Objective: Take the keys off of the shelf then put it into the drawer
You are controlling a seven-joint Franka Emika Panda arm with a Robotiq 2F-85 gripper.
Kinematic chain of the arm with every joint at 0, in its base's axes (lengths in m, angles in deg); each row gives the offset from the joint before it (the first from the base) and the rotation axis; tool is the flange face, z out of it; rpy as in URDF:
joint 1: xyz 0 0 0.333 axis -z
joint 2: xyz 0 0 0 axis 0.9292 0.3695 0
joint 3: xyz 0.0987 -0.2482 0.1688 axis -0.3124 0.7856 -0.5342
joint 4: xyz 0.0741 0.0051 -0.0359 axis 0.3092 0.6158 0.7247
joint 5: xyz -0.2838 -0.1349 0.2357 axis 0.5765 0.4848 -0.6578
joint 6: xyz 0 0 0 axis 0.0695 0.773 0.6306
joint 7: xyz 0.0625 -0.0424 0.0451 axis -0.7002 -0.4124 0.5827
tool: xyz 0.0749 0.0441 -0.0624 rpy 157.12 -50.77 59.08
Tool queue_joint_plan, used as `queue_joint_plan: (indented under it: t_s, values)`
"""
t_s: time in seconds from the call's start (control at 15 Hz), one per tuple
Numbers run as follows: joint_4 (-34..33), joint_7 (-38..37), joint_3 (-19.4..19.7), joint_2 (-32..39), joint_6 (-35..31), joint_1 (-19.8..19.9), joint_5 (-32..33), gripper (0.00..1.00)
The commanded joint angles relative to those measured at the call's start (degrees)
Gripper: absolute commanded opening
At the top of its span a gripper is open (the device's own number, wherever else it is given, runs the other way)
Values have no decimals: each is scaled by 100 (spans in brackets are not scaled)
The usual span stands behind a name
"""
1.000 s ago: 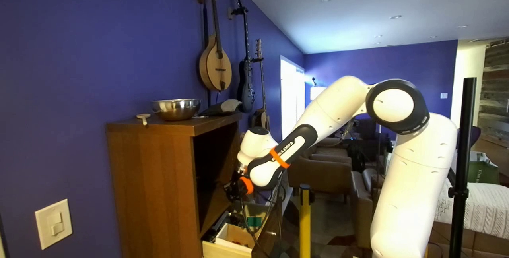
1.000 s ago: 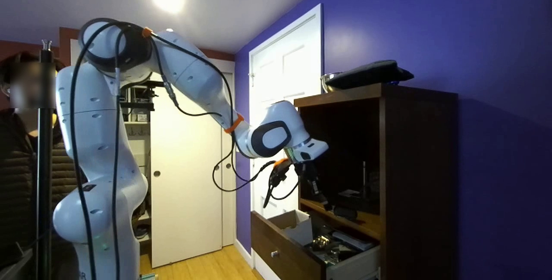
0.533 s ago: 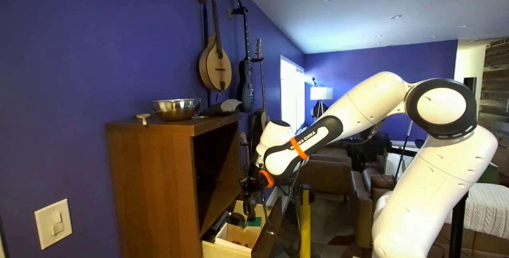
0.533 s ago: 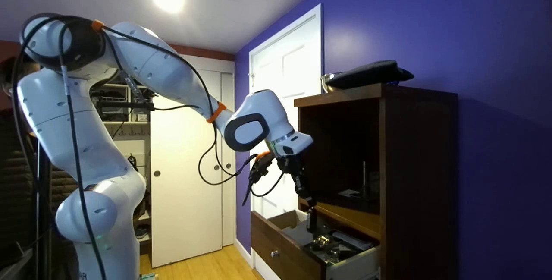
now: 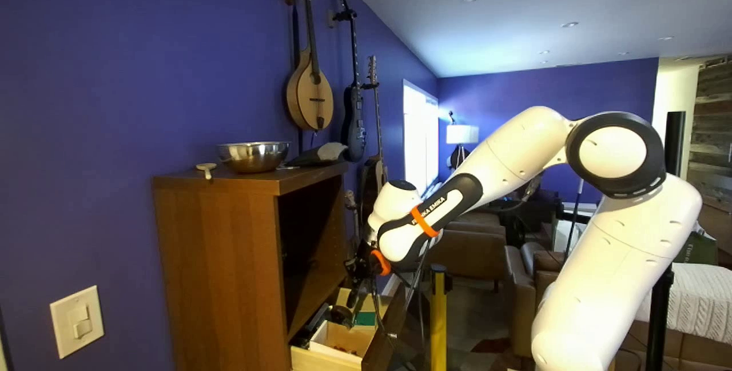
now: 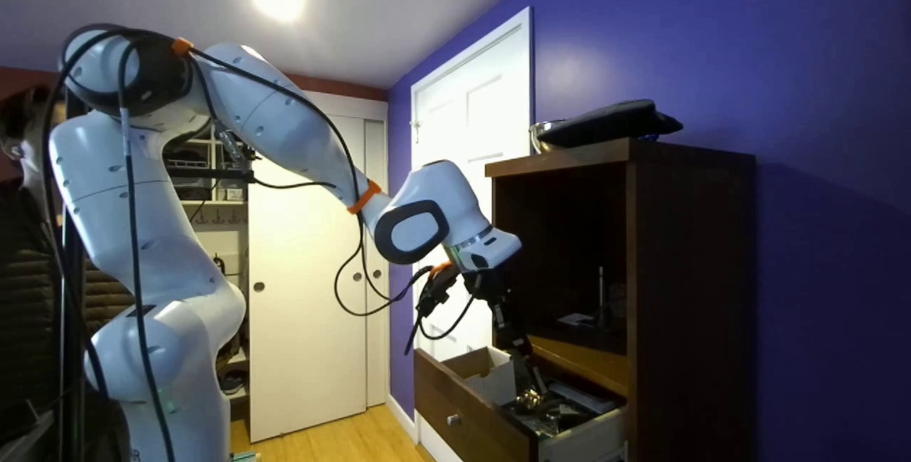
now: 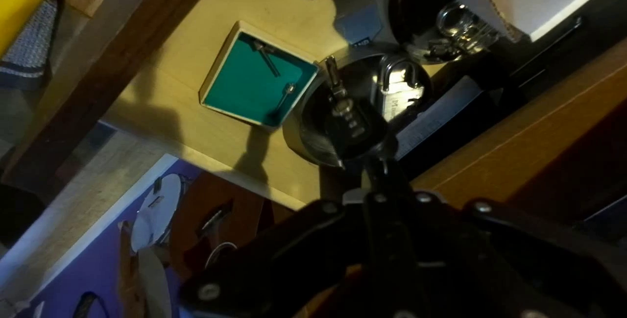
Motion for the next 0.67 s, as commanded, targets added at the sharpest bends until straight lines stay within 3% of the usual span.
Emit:
queue_joint_plan:
  t_s: [0.0,0.27,0.6]
  values:
    - [-256,-667,-482,709,-558,599,524,1]
    - [-467,-1658,-1009,1161,-923,1400,1523,1]
    - [-842,-2738,-1410,1498,-1048,2048,2593,1]
